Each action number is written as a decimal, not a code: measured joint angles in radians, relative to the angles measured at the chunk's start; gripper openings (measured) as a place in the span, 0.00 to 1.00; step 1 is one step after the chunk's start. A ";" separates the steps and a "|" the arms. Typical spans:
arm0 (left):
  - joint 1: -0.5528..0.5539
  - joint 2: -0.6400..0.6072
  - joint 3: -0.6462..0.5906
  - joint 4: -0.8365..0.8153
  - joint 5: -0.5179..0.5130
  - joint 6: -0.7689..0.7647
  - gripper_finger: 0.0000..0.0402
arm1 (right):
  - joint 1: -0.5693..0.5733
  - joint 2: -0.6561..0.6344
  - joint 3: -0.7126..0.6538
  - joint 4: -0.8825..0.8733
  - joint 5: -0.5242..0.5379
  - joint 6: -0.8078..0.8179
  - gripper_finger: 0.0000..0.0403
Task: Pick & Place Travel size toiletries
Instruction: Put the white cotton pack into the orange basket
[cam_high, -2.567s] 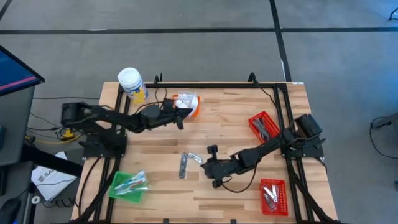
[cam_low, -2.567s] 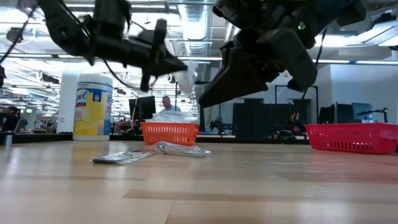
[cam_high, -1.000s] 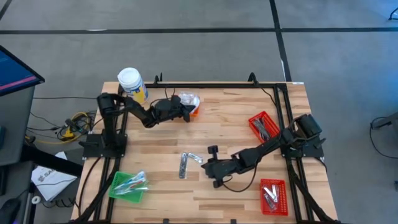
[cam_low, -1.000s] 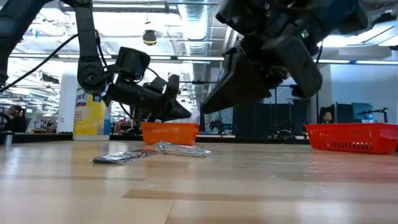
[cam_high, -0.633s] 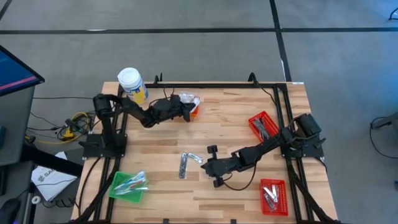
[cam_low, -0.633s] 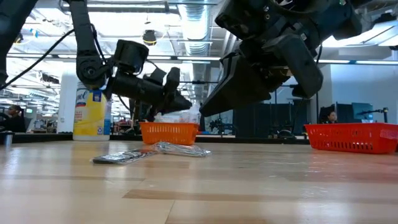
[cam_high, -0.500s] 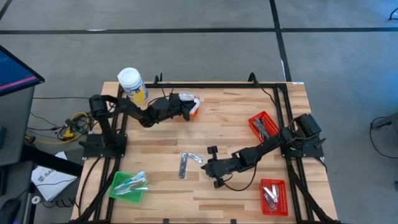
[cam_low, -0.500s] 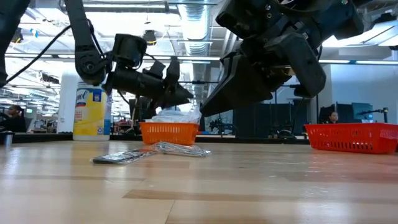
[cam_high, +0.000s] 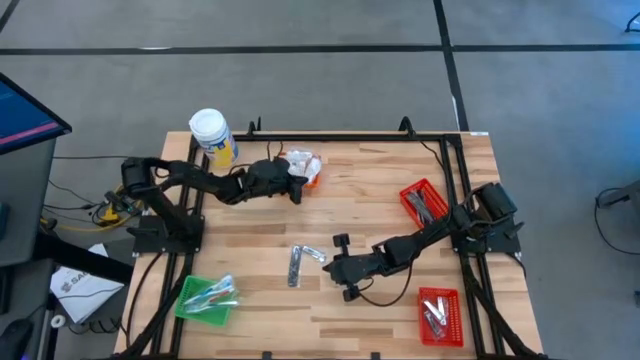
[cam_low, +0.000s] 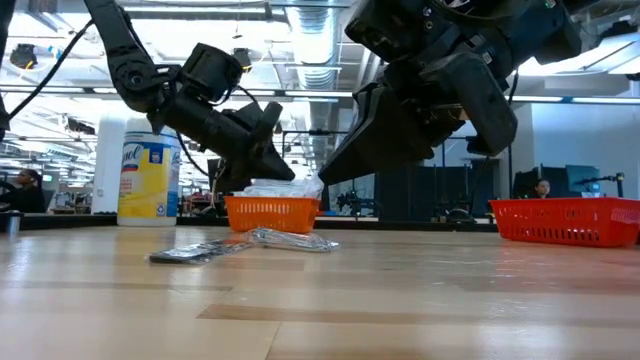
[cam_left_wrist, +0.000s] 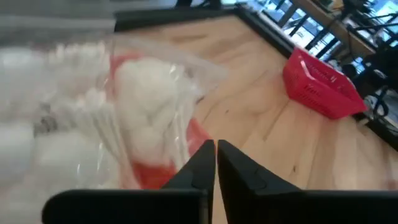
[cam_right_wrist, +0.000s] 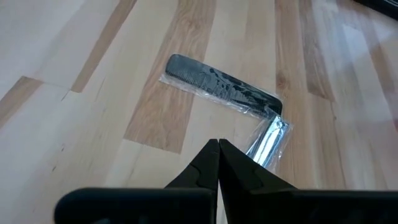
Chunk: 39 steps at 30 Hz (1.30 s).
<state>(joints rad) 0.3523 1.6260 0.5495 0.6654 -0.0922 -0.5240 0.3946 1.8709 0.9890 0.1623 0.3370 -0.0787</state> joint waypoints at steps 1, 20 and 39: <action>-0.005 -0.007 0.001 0.002 -0.002 0.013 0.03 | 0.000 0.000 0.000 0.001 0.000 0.000 0.00; 0.003 -0.006 0.355 -0.626 -0.084 0.254 0.00 | -0.003 0.000 0.000 0.002 0.000 0.000 0.00; 0.060 0.207 0.427 -0.683 -0.021 0.284 0.00 | -0.004 0.000 0.000 -0.001 0.000 0.000 0.00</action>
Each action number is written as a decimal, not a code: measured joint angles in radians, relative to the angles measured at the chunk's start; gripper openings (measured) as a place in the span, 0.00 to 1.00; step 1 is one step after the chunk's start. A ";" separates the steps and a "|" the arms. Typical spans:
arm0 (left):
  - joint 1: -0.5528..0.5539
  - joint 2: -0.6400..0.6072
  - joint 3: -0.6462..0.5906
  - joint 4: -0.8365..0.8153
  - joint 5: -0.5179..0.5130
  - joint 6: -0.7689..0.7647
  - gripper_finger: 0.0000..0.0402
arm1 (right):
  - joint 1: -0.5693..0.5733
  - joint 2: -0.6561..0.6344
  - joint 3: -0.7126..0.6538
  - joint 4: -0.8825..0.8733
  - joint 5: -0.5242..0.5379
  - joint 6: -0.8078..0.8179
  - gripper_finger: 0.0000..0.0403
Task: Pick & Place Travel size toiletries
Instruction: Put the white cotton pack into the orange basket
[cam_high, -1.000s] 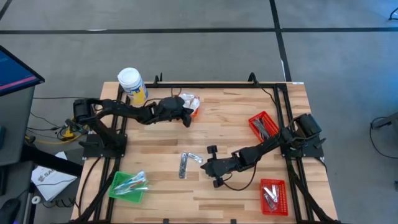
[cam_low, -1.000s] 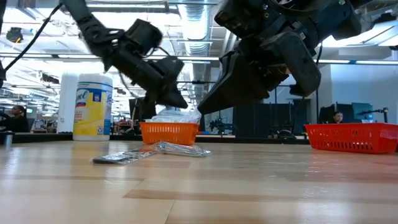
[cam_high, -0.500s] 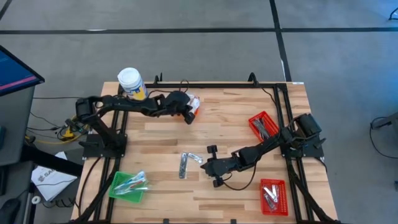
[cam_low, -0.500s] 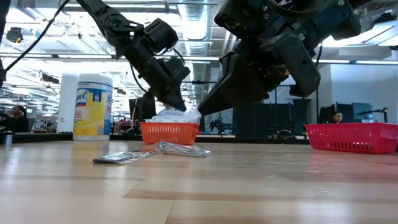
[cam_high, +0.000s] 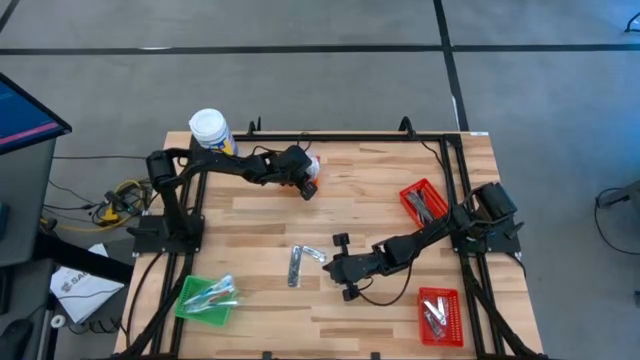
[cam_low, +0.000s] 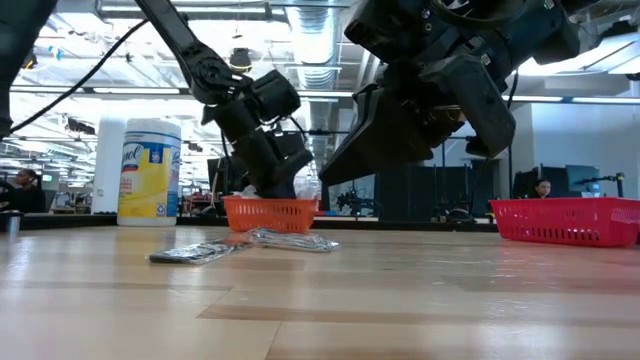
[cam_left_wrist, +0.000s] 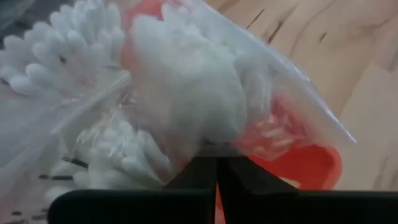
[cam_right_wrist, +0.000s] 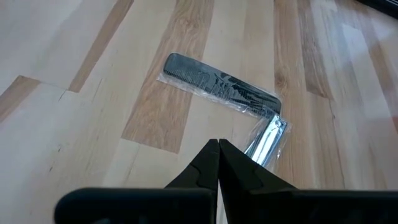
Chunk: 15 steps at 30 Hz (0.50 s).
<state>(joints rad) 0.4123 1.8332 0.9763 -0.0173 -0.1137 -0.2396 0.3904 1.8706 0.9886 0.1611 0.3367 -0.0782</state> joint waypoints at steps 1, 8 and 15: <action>-0.001 0.003 0.004 0.000 -0.008 0.000 0.00 | 0.000 0.000 0.000 0.000 0.000 0.000 0.00; -0.008 -0.026 0.007 -0.003 -0.017 0.015 0.00 | 0.000 0.000 0.000 -0.004 0.000 0.000 0.00; -0.046 -0.174 0.006 -0.027 -0.063 0.056 0.00 | 0.000 0.000 0.000 -0.003 0.000 0.000 0.00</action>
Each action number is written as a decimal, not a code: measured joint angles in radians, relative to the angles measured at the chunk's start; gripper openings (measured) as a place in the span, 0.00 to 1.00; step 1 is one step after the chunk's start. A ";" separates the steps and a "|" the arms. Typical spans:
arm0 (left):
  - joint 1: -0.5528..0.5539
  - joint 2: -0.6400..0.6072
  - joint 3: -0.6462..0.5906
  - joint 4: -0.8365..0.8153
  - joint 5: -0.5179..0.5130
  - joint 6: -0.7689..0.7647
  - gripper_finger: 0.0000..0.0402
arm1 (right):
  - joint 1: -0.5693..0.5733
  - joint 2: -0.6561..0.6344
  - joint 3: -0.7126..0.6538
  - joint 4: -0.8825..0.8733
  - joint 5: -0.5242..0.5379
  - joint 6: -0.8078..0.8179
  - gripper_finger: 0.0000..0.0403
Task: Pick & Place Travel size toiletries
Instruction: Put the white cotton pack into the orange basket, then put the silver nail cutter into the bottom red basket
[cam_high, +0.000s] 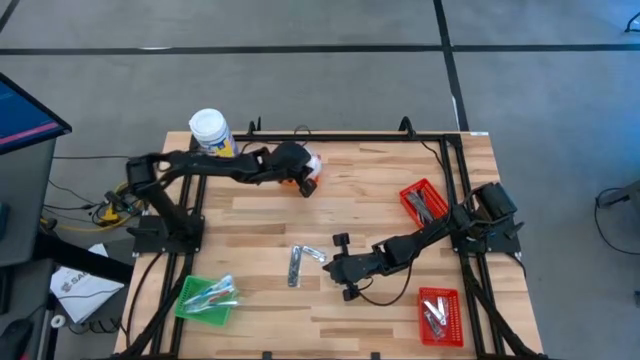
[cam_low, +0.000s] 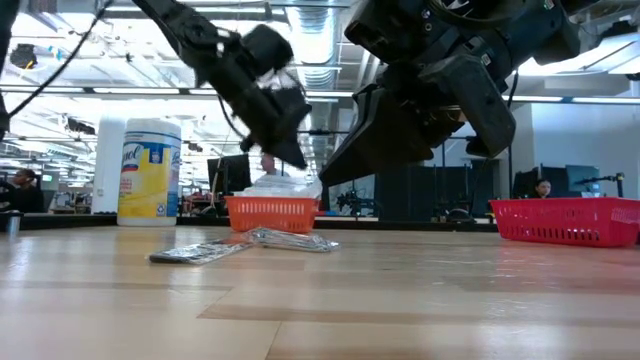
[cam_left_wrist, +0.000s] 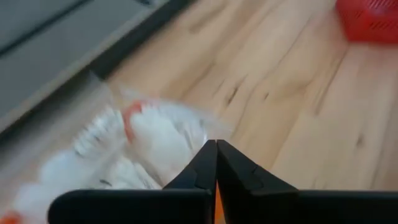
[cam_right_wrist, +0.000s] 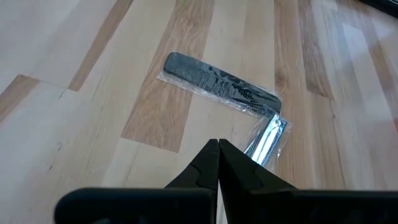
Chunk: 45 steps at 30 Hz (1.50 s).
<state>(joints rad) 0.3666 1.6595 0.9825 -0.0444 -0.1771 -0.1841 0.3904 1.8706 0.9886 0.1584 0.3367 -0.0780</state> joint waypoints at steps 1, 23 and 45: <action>-0.006 -0.023 0.001 -0.007 -0.009 0.001 0.00 | 0.000 0.000 0.000 0.001 0.000 0.000 0.00; -0.375 -0.502 -0.267 -0.113 -0.033 -0.148 0.00 | -0.038 0.000 0.000 0.230 0.003 -0.027 0.00; -0.497 -0.495 -0.313 -0.051 0.050 0.049 0.00 | -0.077 0.144 -0.015 0.516 0.025 0.281 0.00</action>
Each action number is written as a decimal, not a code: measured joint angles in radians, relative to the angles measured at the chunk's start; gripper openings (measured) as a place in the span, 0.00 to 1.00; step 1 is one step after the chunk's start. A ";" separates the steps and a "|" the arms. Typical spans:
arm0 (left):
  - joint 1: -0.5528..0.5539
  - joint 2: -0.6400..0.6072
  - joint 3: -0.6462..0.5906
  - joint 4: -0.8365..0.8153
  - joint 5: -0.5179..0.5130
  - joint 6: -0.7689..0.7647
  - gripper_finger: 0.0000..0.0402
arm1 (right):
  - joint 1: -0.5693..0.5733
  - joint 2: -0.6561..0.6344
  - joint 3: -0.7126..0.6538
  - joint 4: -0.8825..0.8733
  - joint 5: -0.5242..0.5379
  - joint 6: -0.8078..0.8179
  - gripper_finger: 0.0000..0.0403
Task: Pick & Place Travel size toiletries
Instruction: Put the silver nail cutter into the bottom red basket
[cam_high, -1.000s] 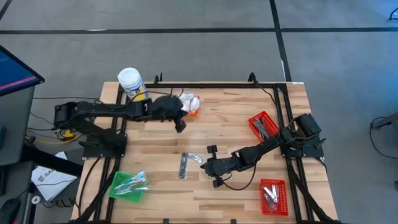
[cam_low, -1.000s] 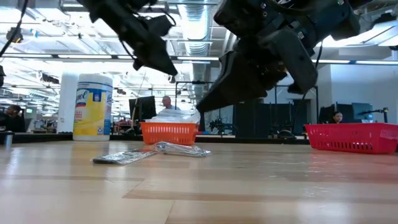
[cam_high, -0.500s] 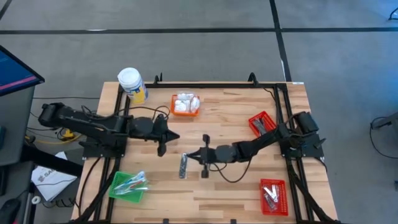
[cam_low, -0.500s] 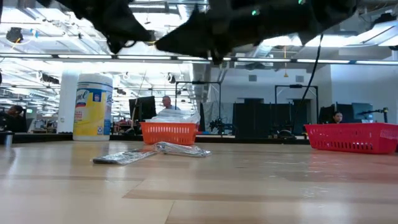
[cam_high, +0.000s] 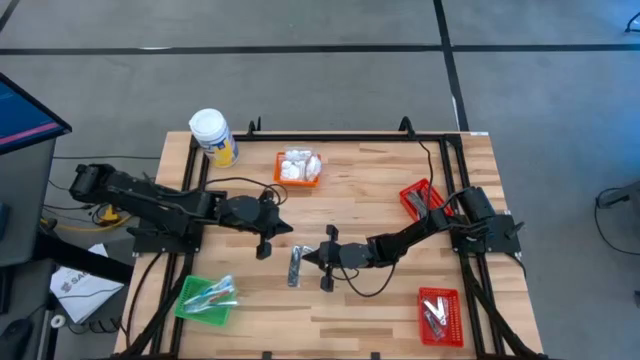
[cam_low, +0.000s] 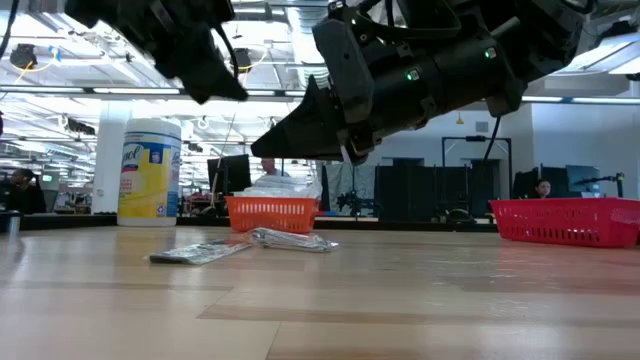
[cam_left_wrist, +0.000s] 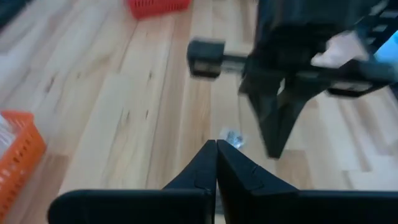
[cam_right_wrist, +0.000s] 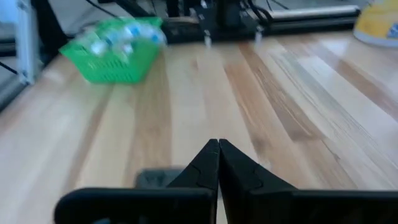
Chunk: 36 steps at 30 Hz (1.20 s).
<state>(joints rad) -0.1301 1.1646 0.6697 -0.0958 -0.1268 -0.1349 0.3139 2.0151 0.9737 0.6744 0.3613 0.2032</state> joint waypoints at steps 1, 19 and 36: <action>0.006 0.014 0.000 -0.001 0.008 0.000 0.00 | 0.000 0.000 -0.001 0.001 0.005 0.000 0.00; 0.024 0.115 0.000 0.014 0.106 0.107 0.03 | 0.067 -0.006 0.001 0.109 0.215 -0.037 0.00; 0.059 0.375 0.001 0.207 0.104 0.280 0.44 | 0.104 -0.006 0.001 0.132 0.221 -0.109 0.16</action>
<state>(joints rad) -0.0714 1.5392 0.6704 0.1117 -0.0225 0.1452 0.4176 2.0094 0.9745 0.8063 0.5819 0.0939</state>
